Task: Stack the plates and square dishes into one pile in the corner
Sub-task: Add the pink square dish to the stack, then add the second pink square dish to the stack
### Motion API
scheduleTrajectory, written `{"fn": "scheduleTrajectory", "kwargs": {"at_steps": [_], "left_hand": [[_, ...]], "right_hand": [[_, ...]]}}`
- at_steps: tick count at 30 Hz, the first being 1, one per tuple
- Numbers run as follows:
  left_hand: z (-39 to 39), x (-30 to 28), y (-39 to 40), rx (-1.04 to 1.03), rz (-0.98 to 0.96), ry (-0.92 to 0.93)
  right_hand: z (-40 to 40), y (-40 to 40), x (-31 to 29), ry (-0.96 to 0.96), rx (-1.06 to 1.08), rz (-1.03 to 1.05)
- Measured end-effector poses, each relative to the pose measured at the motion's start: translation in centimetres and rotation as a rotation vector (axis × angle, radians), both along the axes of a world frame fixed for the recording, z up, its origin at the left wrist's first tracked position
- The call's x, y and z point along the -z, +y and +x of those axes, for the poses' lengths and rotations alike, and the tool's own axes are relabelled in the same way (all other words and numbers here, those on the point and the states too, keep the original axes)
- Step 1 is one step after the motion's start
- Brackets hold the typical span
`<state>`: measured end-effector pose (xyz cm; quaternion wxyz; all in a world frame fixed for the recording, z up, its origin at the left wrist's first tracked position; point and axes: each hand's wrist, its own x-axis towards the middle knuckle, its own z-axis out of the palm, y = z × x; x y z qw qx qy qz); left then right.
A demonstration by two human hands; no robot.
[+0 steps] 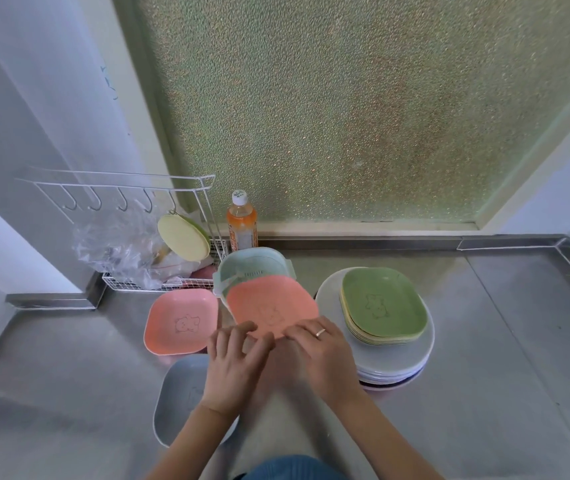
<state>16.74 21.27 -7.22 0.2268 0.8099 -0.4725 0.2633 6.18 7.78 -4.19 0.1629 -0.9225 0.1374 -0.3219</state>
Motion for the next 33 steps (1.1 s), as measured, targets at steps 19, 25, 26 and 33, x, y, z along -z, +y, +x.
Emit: {"fn": "scheduleTrajectory", "kwargs": {"at_steps": [19, 25, 26, 33], "left_hand": [[6.1, 3.5, 2.6, -0.464, 0.46, 0.684], [7.0, 3.1, 2.0, -0.496, 0.572, 0.706], [6.9, 3.0, 2.1, -0.502, 0.583, 0.686], [6.6, 1.9, 2.7, -0.568, 0.025, 0.6]], "right_hand": [[-9.2, -7.3, 1.7, 0.07, 0.62, -0.008], [-8.7, -7.3, 1.5, 0.131, 0.617, 0.013], [-8.6, -7.2, 1.3, 0.117, 0.631, 0.007], [-7.1, -5.4, 0.1, -0.122, 0.547, -0.11]]}}
